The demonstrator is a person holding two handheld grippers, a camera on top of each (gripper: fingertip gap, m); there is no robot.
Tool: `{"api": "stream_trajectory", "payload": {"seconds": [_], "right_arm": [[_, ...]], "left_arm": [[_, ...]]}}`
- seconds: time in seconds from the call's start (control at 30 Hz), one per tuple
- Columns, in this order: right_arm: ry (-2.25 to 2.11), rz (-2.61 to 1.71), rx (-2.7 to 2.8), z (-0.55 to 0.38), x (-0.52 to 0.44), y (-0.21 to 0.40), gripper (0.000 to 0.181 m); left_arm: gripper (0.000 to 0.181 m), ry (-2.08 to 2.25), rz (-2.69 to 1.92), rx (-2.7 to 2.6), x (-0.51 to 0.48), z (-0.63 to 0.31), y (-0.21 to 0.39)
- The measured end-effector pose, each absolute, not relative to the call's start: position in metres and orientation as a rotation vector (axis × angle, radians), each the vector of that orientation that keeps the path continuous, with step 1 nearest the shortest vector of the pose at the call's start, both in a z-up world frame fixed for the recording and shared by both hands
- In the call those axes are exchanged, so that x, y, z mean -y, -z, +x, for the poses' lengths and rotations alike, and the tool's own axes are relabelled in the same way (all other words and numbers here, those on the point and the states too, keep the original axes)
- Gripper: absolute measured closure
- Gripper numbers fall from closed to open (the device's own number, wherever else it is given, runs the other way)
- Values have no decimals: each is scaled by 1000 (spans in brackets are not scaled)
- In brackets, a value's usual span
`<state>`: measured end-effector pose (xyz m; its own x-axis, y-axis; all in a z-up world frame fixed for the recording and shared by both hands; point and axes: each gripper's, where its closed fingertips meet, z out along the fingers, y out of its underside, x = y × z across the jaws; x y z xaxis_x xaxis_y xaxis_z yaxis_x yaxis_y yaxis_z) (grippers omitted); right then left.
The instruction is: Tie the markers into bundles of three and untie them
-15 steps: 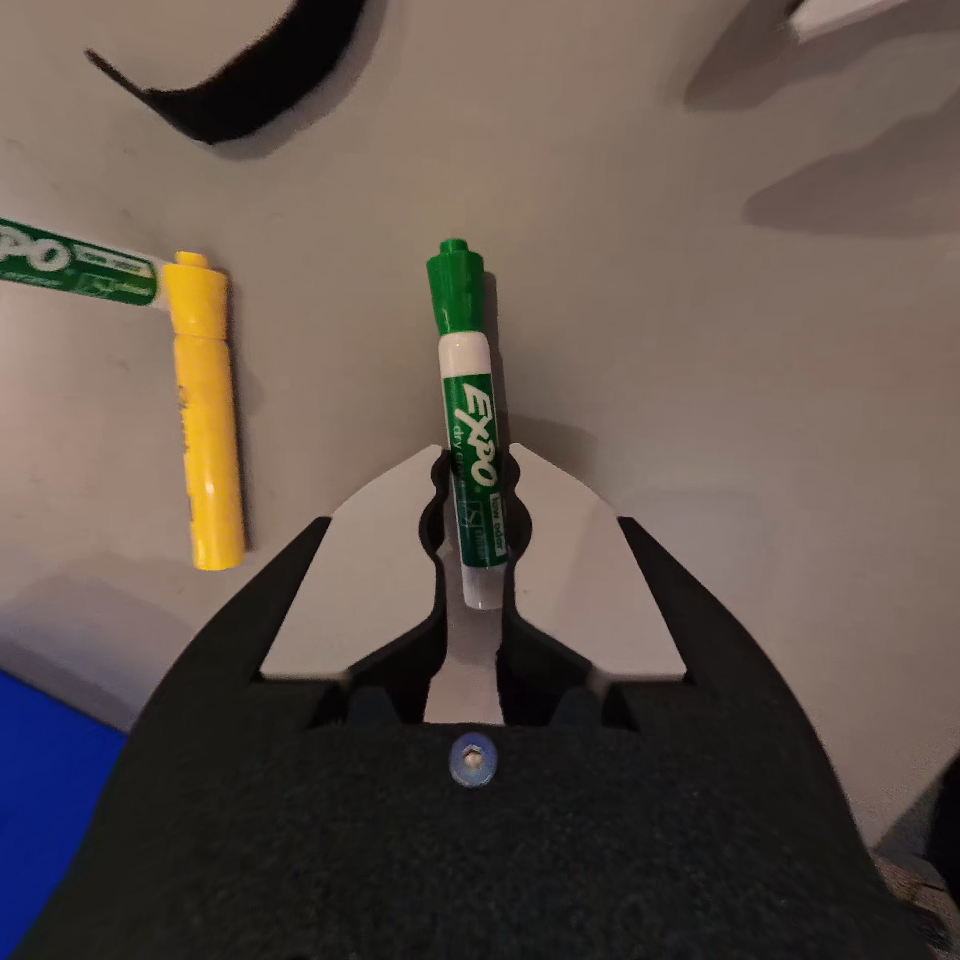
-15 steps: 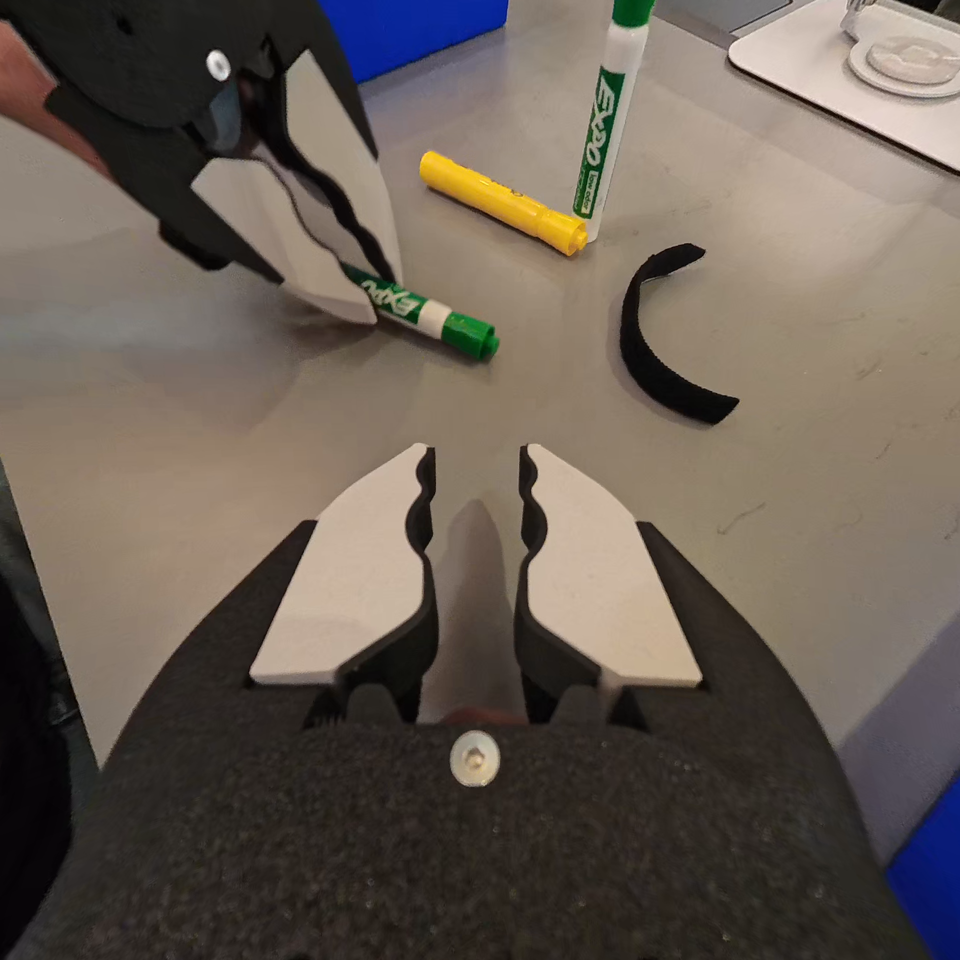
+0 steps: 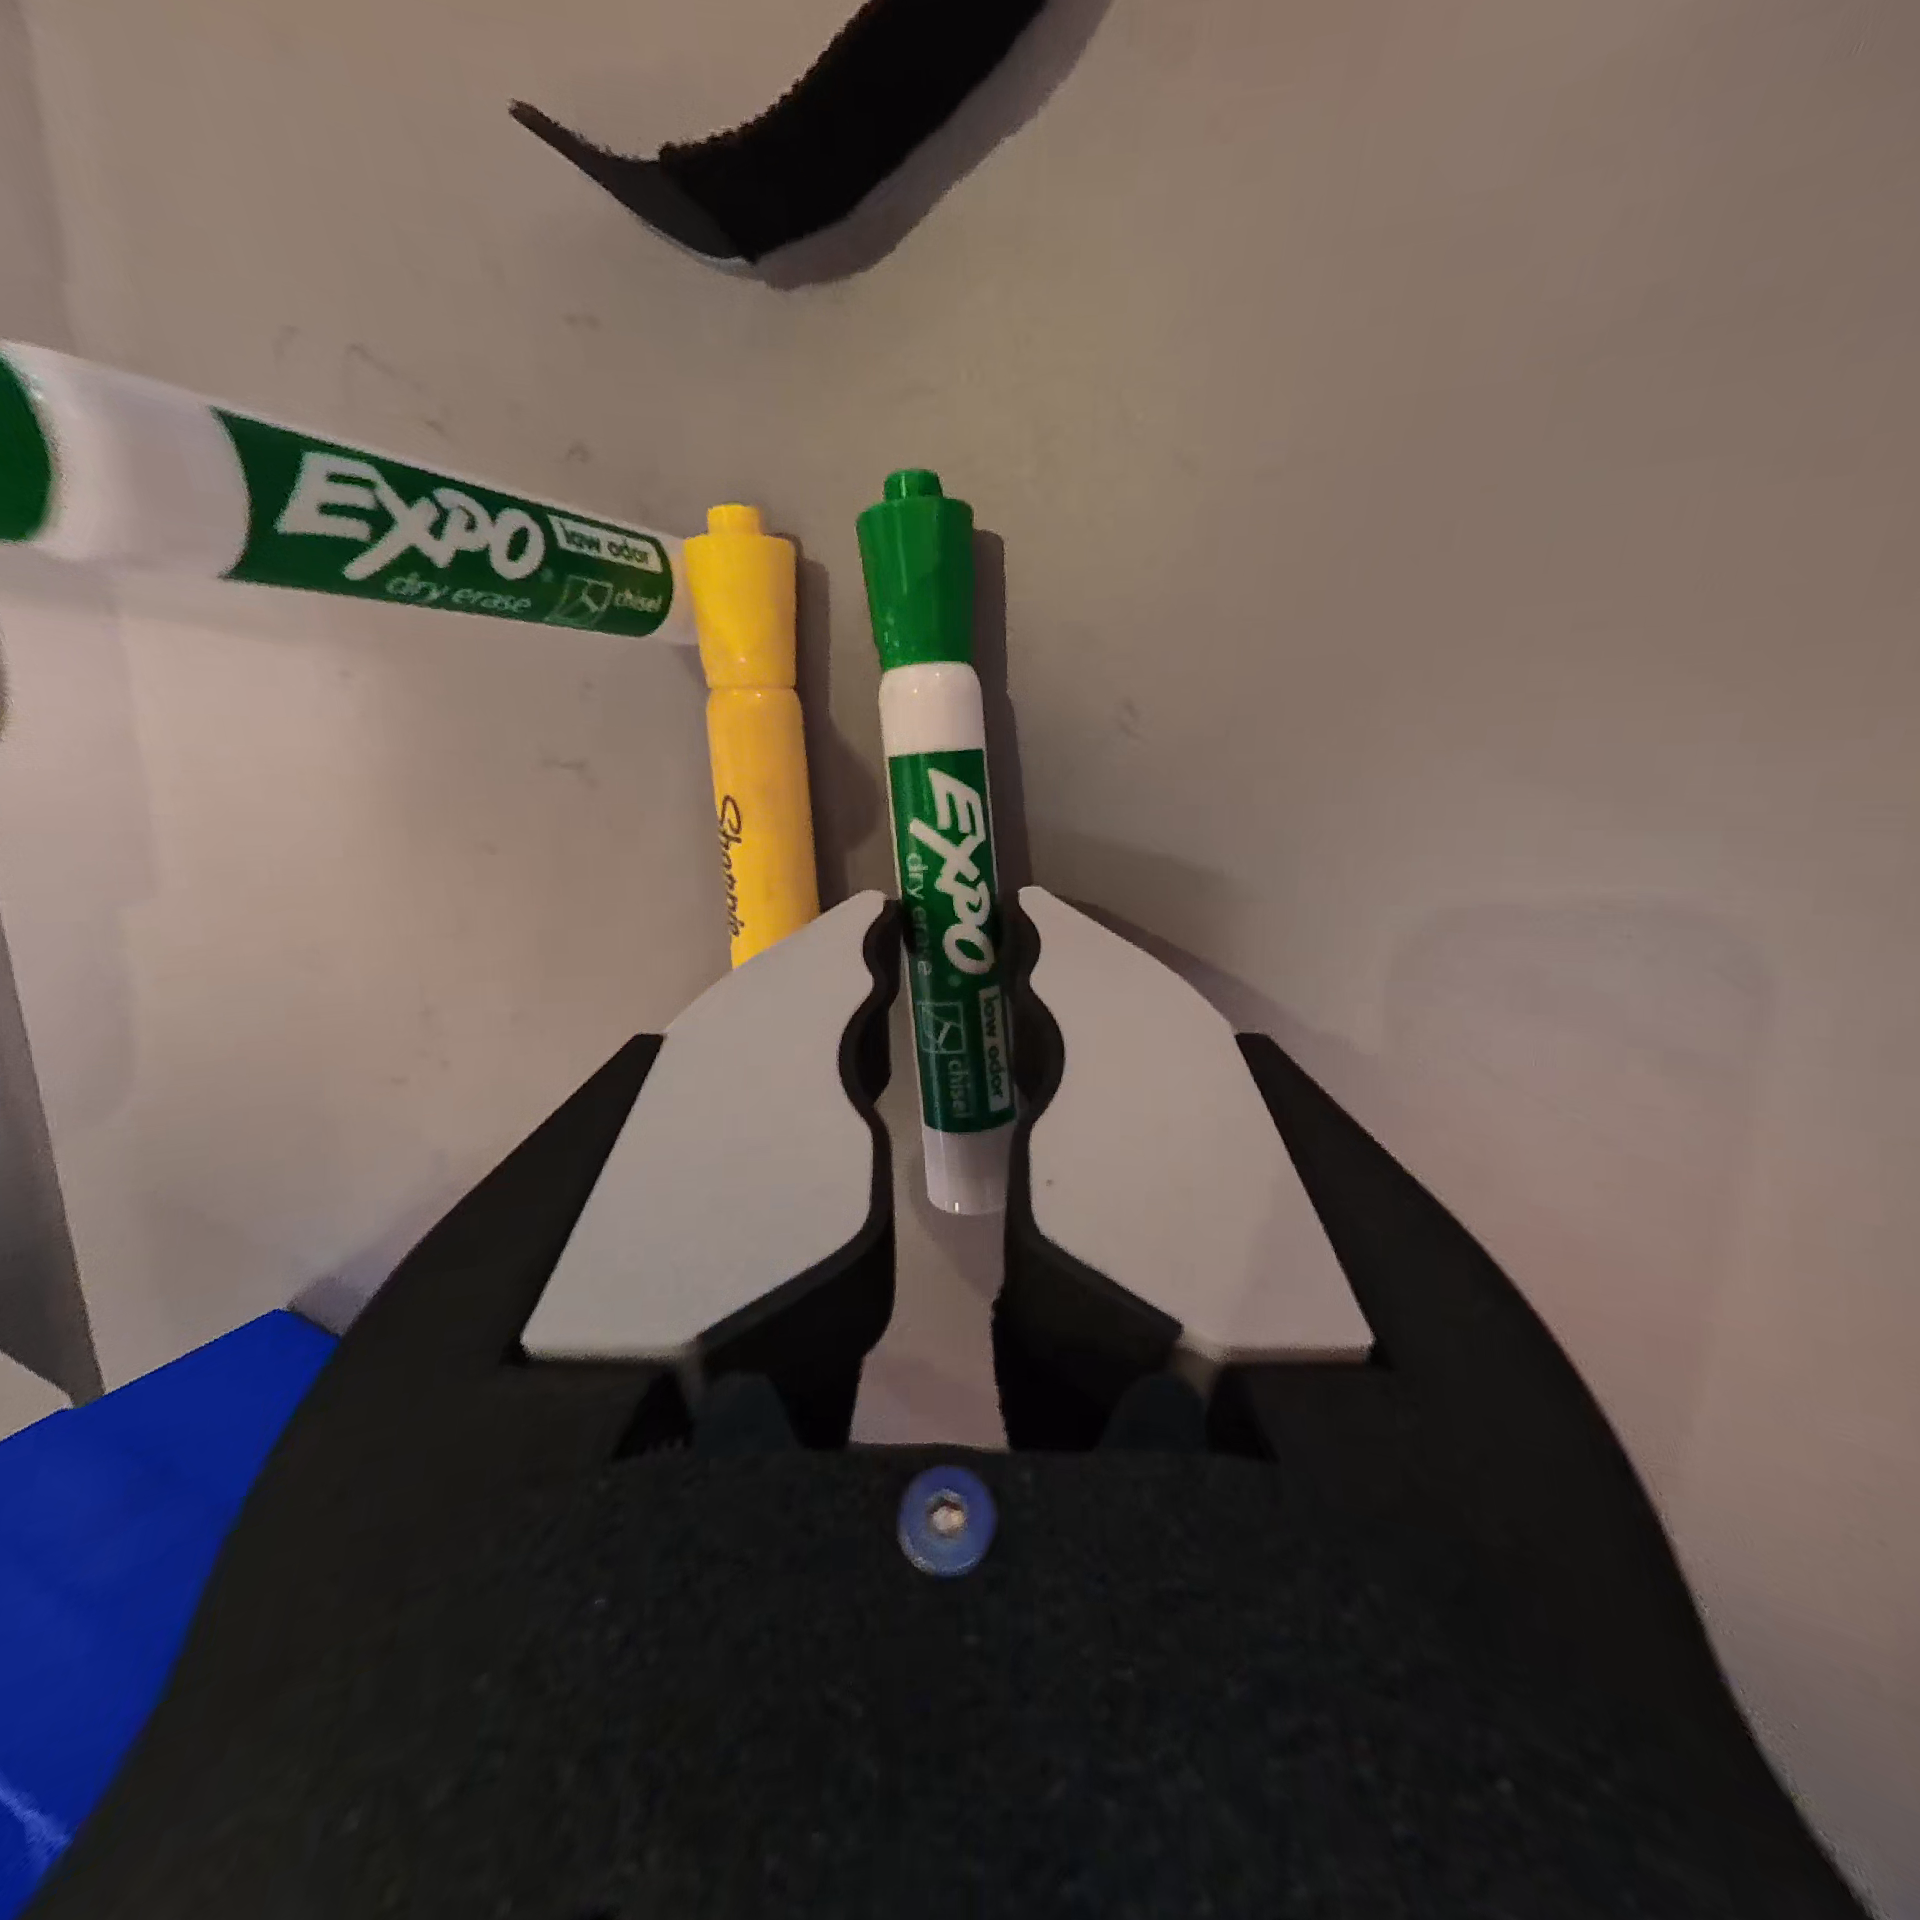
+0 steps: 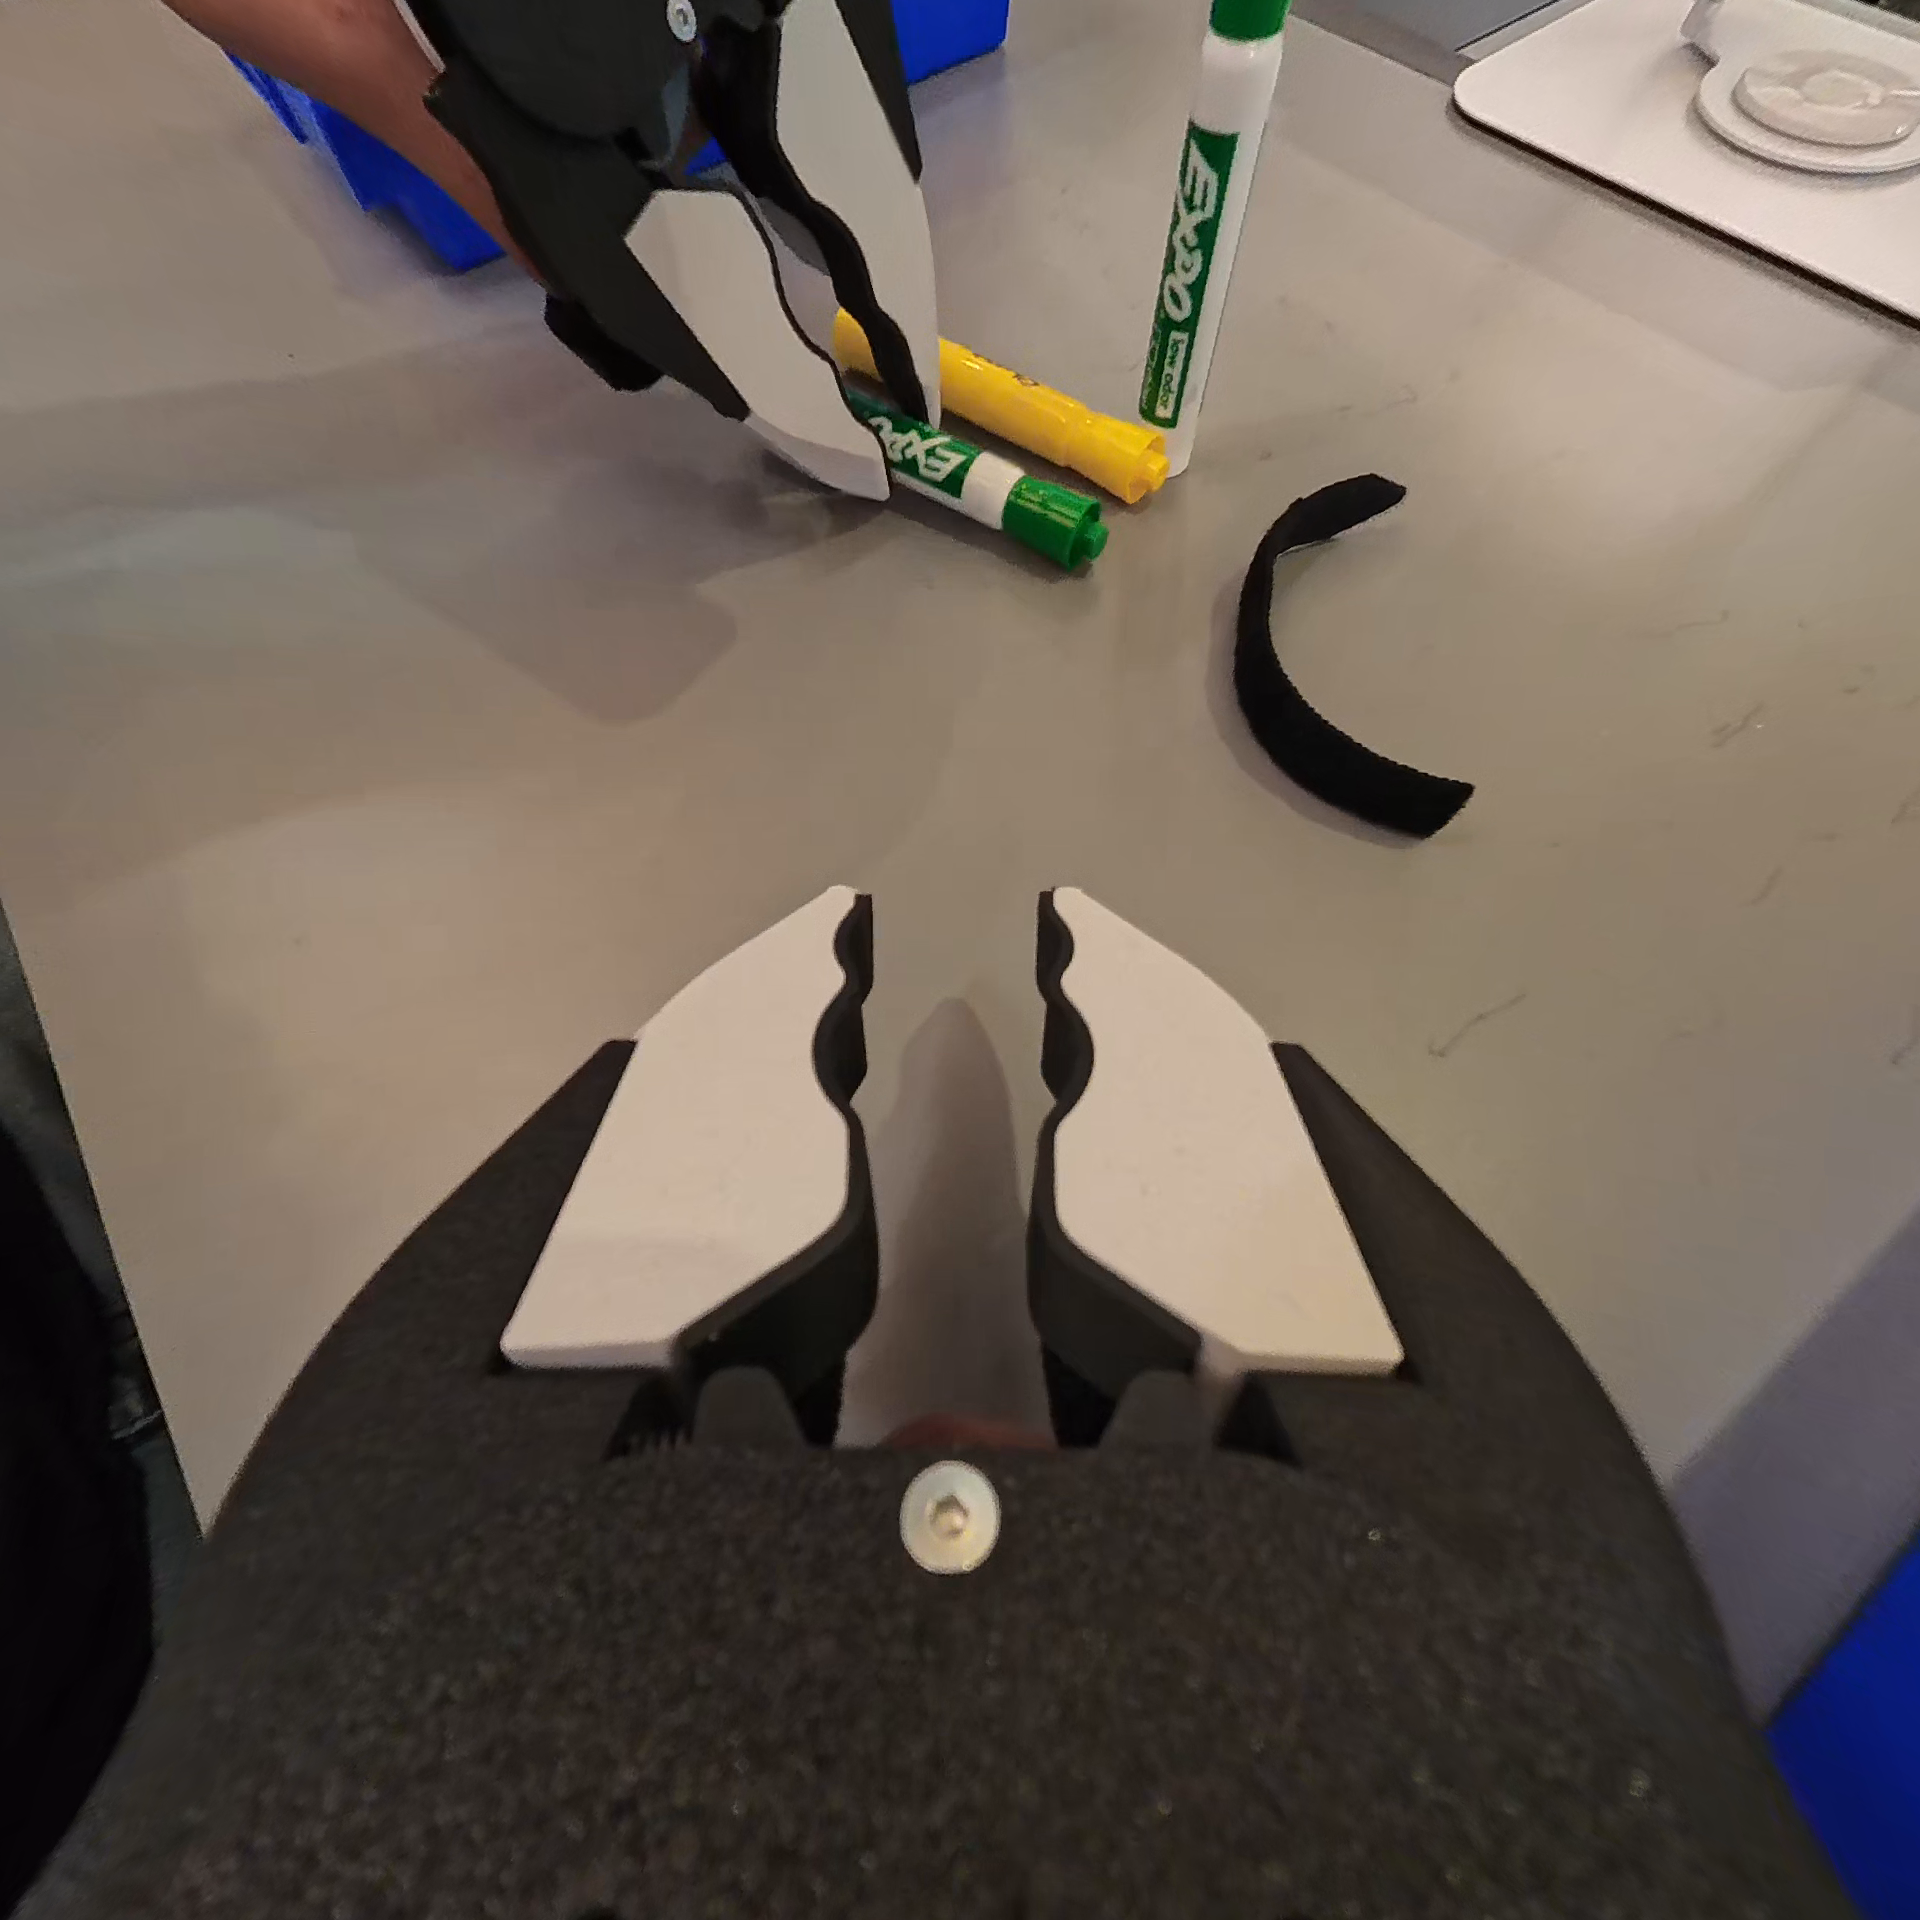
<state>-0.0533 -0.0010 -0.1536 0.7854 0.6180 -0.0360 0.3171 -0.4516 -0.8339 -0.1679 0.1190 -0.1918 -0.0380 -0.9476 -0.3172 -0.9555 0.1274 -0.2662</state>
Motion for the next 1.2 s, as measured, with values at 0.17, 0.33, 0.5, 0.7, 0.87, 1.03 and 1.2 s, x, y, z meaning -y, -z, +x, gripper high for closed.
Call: {"api": "stream_trajectory", "payload": {"seconds": [0.17, 0.33, 0.5, 0.7, 0.87, 1.03, 1.2], "right_arm": [[-424, -2075, 706, -55, 2, 155, 152], [-426, -2078, 712, -56, 3, 156, 152], [-429, -2081, 713, -56, 3, 157, 151], [-428, -2081, 712, -55, 3, 157, 152], [-426, -2082, 716, -55, 3, 157, 152], [-428, -2072, 707, -55, 3, 155, 152], [-436, -2068, 701, -55, 3, 154, 152]], "left_arm": [[163, 15, -1849, -1982, -117, -169, 194], [153, 18, -1865, -1945, -122, -171, 190], [144, 77, -1889, -1862, -127, -169, 182], [133, 304, -1915, -1623, -133, -154, 161], [131, 499, -1825, -1441, -134, -139, 135], [126, 584, -1794, -1383, -130, -137, 129], [120, 651, -1761, -1290, -130, -135, 118]]}}
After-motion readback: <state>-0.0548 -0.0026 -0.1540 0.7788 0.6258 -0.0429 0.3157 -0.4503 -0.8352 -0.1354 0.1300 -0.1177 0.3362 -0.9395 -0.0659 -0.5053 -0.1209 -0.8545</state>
